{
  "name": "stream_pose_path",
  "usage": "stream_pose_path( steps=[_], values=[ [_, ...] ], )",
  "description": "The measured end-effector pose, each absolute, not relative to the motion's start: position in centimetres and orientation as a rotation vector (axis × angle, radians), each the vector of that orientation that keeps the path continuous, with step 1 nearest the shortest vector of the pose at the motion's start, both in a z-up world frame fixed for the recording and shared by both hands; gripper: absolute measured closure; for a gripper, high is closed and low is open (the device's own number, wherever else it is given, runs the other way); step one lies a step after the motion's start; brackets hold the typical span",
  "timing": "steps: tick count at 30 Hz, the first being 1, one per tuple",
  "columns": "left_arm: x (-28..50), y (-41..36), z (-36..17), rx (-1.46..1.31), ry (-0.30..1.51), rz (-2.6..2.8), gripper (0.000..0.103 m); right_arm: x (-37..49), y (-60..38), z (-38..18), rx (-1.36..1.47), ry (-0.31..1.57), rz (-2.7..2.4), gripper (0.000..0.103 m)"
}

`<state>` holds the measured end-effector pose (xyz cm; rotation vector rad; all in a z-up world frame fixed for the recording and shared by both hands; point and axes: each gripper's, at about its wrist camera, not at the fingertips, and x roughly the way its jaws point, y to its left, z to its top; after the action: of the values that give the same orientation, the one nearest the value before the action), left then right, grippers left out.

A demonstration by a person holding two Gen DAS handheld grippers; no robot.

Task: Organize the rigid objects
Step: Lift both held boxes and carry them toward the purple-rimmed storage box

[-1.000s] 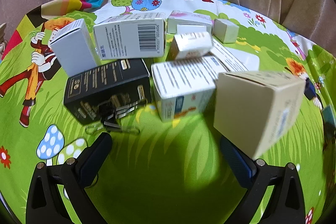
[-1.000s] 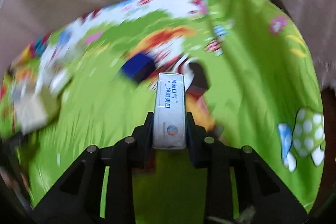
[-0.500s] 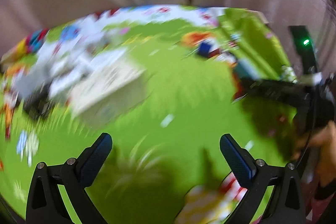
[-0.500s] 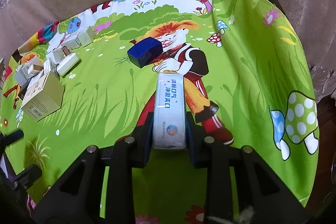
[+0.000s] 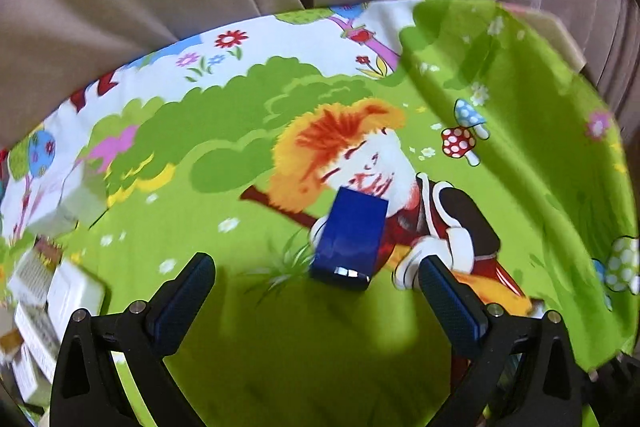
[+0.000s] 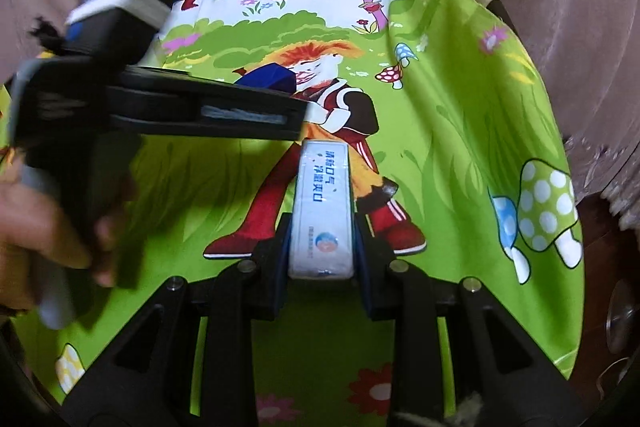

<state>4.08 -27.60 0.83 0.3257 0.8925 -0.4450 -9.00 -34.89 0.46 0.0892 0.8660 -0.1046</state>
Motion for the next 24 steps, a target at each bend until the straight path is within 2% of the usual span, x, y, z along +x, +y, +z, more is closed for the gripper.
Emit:
stream_pose_path(
  steps=[1, 2, 3, 4, 9, 16, 24],
  values=[
    [4.1, -27.9, 0.7, 0.315, 0.9, -0.472, 0.028, -9.0, -34.9, 0.5, 0.094, 0.865, -0.103, 0.07],
    [4.0, -27.8, 0.7, 0.262, 0.908, -0.532, 0.037, -9.0, -34.8, 0.5, 0.087, 0.866, -0.105, 0.07],
    [3.5, -27.7, 0.9, 0.274, 0.887, -0.521, 0.067, -9.0, -34.6, 0.5, 0.082, 0.867, -0.108, 0.07],
    [3.2, -27.7, 1.0, 0.283, 0.884, -0.532, 0.074, -9.1, -34.5, 0.5, 0.083, 0.866, -0.107, 0.07],
    [-1.0, -24.6, 1.4, 0.265, 0.841, -0.551, 0.074, -9.1, -35.0, 0.4, 0.127, 0.859, -0.088, 0.07],
    [-8.6, -16.2, 2.5, 0.202, 0.796, -0.529, 0.074, -9.0, -34.5, 0.5, 0.092, 0.865, -0.101, 0.07],
    [-11.9, -6.6, 2.1, 0.114, 0.791, -0.358, 0.074, -9.0, -34.5, 0.4, 0.119, 0.856, -0.026, 0.07]
  ],
)
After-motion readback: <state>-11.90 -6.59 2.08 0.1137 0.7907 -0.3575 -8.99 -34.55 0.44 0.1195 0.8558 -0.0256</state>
